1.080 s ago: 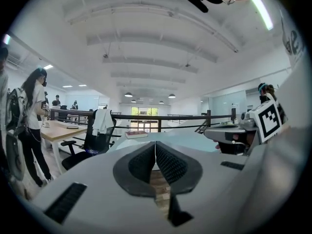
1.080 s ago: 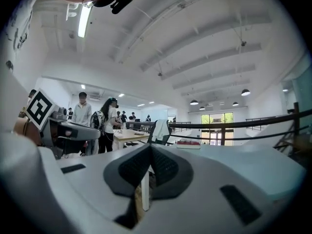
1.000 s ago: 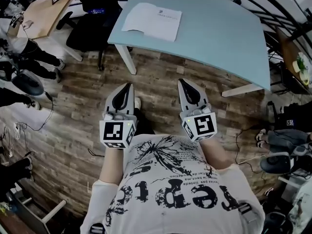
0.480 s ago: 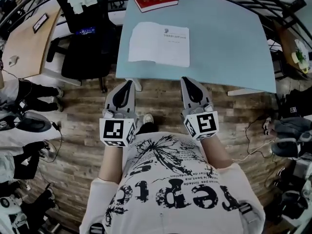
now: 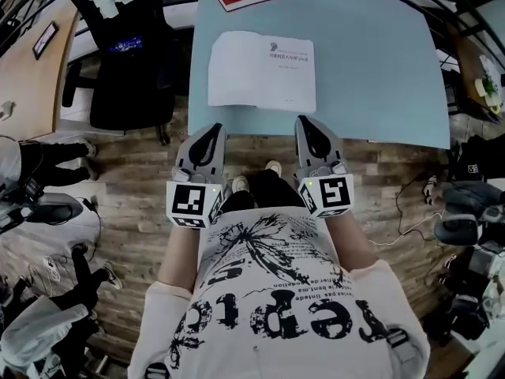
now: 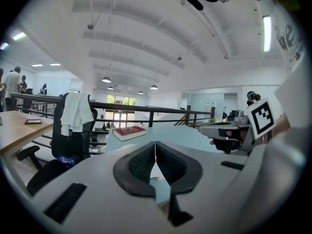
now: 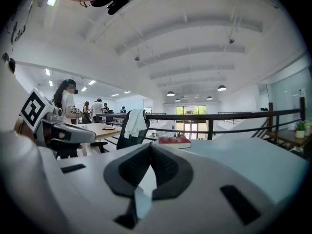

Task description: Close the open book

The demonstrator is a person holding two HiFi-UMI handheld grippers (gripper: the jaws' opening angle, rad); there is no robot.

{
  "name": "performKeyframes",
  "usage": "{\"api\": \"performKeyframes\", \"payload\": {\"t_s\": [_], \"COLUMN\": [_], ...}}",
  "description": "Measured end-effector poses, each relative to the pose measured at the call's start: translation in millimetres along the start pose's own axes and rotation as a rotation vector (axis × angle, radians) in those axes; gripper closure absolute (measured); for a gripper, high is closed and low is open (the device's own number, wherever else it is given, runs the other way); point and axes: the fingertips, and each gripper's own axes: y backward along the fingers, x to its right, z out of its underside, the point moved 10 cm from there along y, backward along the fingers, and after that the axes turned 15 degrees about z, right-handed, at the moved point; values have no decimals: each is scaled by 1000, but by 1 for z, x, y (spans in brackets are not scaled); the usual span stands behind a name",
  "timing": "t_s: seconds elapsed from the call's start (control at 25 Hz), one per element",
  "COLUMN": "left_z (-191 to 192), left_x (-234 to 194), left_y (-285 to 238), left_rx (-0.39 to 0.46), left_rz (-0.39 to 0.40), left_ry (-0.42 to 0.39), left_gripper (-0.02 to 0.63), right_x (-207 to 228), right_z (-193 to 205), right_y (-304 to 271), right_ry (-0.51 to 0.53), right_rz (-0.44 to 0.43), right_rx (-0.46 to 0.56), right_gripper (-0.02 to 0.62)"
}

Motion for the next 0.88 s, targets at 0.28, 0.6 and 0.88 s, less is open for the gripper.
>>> {"api": "performKeyframes", "payload": {"t_s": [0.28, 0.6, 0.88], "left_z": [49, 109, 149], "left_x": [-17, -43, -53], "left_y": [-44, -81, -103], "left_rx": [-21, 76, 282], "left_rz": [-30, -137, -100], "left_ry": [169, 686, 1141], "left_gripper": [586, 529, 448], "right_x": [14, 38, 49], "right_z": [24, 33, 43], "right_y": [-45, -81, -91], "right_ry": [22, 33, 57], "right_rz": [-83, -138, -144], "right_rx": [-66, -105, -120], "right_gripper": [586, 586, 586]}}
